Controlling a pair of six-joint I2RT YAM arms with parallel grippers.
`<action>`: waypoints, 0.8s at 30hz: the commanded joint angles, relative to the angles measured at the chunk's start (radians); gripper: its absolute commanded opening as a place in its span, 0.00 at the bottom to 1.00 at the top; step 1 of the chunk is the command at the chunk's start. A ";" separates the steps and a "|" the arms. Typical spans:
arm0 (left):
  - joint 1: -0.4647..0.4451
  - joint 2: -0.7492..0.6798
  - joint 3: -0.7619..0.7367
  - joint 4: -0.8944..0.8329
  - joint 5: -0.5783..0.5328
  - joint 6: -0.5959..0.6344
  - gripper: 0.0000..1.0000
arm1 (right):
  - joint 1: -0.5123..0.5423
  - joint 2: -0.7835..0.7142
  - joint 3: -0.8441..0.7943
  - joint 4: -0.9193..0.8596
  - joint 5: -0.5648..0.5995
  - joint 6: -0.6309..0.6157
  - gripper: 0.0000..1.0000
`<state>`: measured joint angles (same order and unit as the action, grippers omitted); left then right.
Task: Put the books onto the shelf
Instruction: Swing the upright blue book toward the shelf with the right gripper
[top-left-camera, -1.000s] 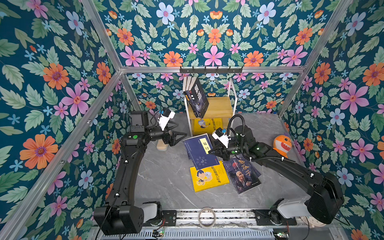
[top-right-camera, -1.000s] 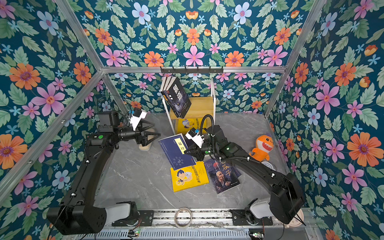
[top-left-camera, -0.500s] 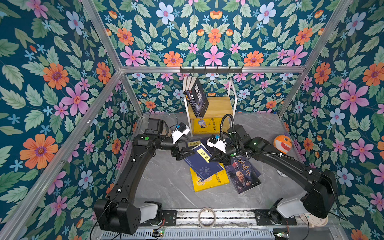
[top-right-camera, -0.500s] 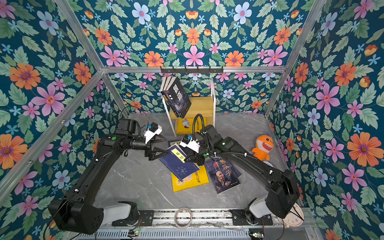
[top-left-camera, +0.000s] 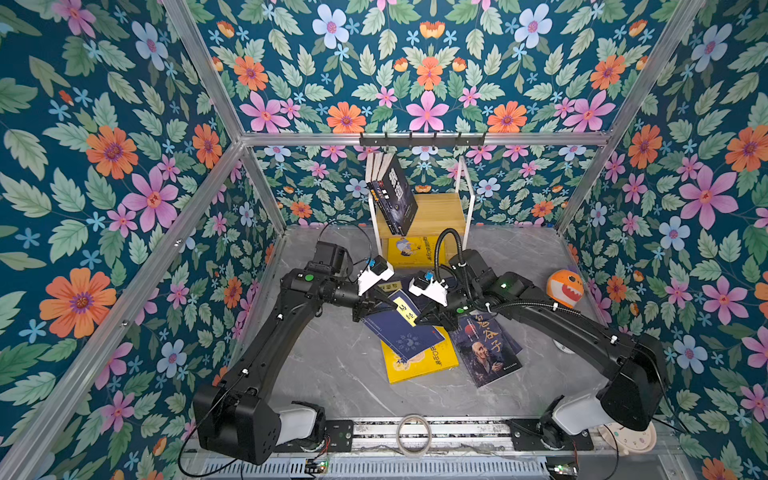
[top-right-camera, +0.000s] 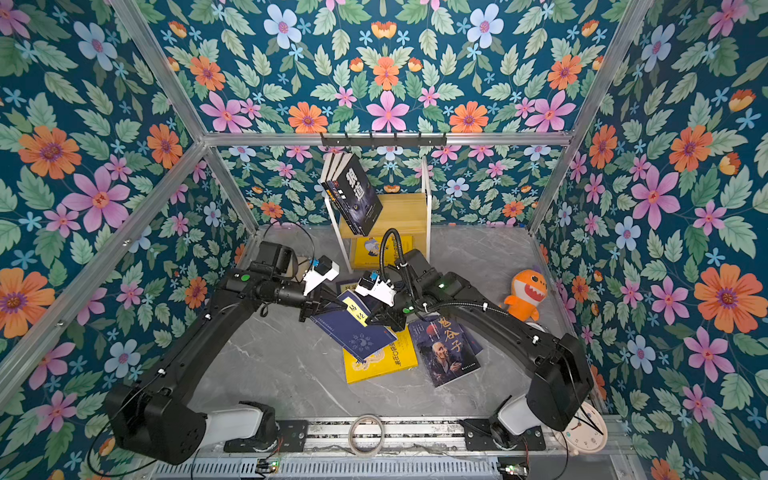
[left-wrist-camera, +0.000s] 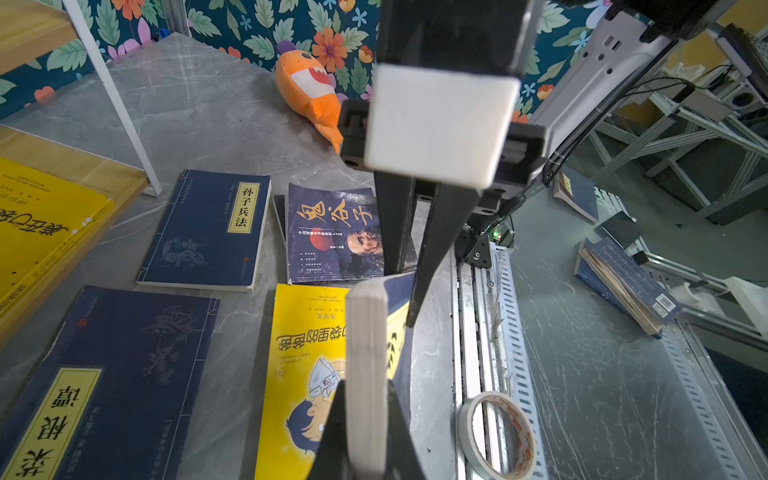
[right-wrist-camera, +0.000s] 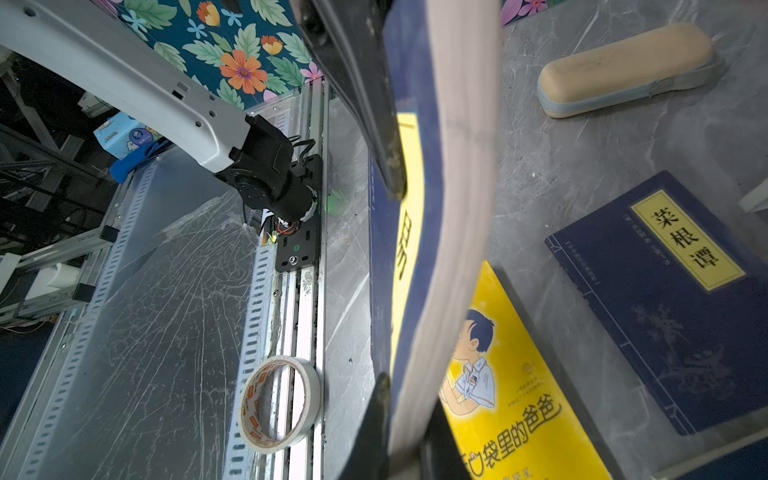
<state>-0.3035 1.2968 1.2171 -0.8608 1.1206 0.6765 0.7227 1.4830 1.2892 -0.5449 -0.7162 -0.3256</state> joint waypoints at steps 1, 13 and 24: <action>0.002 -0.010 -0.003 0.043 0.010 -0.034 0.00 | 0.001 -0.032 -0.022 0.048 0.026 0.017 0.18; 0.038 -0.048 -0.125 0.268 0.004 -0.269 0.00 | 0.002 -0.259 -0.274 0.342 0.414 0.127 0.51; 0.089 -0.082 -0.263 0.600 -0.012 -0.640 0.00 | 0.156 -0.327 -0.359 0.398 0.726 0.080 0.60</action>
<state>-0.2230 1.2240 0.9710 -0.4160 1.0851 0.1825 0.8448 1.1622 0.9421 -0.1909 -0.1123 -0.2146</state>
